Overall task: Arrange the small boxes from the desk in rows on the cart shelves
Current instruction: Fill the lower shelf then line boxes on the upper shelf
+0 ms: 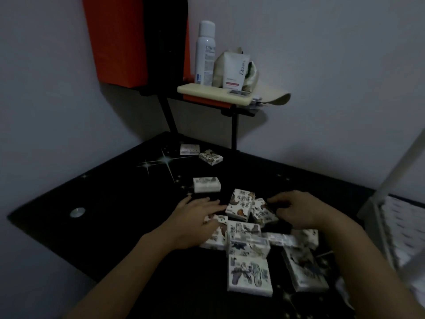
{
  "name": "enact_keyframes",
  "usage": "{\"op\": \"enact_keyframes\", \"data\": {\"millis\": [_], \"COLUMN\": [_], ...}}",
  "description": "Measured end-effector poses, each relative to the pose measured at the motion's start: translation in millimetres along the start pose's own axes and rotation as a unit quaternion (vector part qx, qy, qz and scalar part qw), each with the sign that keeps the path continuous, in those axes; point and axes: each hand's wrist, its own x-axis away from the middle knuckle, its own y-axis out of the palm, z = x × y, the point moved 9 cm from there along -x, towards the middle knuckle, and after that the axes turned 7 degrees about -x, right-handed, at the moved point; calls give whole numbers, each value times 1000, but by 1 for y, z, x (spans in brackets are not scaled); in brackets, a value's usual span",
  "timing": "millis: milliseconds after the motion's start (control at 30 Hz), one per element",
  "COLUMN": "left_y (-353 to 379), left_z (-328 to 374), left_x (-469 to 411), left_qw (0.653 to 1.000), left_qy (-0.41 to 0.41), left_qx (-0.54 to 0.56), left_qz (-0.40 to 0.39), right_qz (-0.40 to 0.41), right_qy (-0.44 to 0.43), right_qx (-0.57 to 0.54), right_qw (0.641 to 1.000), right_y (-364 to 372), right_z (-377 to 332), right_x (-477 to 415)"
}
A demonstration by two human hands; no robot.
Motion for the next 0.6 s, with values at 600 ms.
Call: {"op": "enact_keyframes", "data": {"millis": [600], "left_y": [-54], "left_z": [-153], "left_x": [-192], "left_qw": [968], "left_qy": [-122], "left_qx": [-176], "left_qz": [129], "right_qz": [27], "right_qy": [-162], "right_qx": [75], "right_qw": [984], "right_y": [46], "right_z": [-117], "right_x": [-198]}}
